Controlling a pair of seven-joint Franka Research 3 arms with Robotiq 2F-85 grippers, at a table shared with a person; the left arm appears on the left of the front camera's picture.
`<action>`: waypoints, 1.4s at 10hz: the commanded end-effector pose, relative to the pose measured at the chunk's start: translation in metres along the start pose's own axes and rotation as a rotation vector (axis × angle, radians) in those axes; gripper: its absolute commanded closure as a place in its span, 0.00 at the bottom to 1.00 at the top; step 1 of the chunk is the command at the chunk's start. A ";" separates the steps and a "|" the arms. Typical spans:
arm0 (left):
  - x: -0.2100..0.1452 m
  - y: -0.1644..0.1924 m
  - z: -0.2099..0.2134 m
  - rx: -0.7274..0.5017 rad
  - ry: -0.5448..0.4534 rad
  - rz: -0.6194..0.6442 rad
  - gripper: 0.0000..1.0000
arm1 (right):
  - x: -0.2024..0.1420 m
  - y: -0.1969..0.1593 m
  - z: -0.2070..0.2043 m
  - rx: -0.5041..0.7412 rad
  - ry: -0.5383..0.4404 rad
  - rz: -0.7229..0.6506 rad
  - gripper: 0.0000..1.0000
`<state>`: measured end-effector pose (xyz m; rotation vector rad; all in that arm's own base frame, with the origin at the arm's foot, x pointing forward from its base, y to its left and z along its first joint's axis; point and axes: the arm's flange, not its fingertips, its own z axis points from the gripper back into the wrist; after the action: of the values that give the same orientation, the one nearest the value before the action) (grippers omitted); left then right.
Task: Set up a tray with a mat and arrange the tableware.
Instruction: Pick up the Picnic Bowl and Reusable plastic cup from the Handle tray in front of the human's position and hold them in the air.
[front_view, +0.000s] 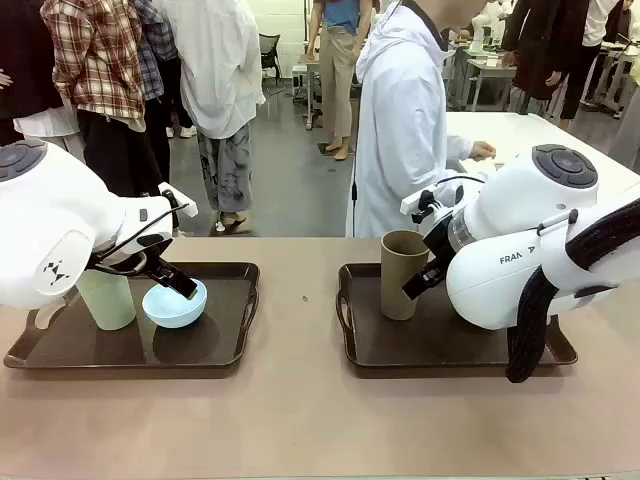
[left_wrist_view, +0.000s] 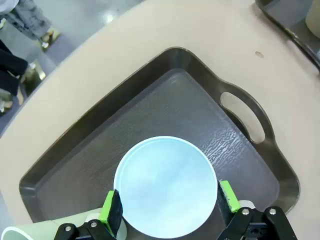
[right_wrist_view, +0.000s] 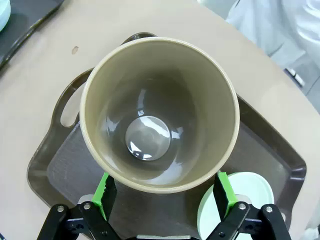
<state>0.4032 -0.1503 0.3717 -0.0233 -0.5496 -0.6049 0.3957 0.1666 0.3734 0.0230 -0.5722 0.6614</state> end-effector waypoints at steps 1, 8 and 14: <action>0.000 0.000 0.000 0.000 0.000 0.000 0.00 | 0.000 0.000 0.000 0.000 0.000 0.000 0.00; 0.000 0.000 0.000 0.000 0.000 0.000 0.00 | 0.000 0.000 0.000 0.000 0.000 0.000 0.00; -0.002 -0.017 0.033 -0.014 -0.064 -0.103 0.00 | -0.004 0.014 0.021 0.003 0.001 0.011 0.00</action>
<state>0.4013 -0.1558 0.3793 -0.0202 -0.5684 -0.6354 0.3943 0.1685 0.3772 0.0225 -0.5748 0.6664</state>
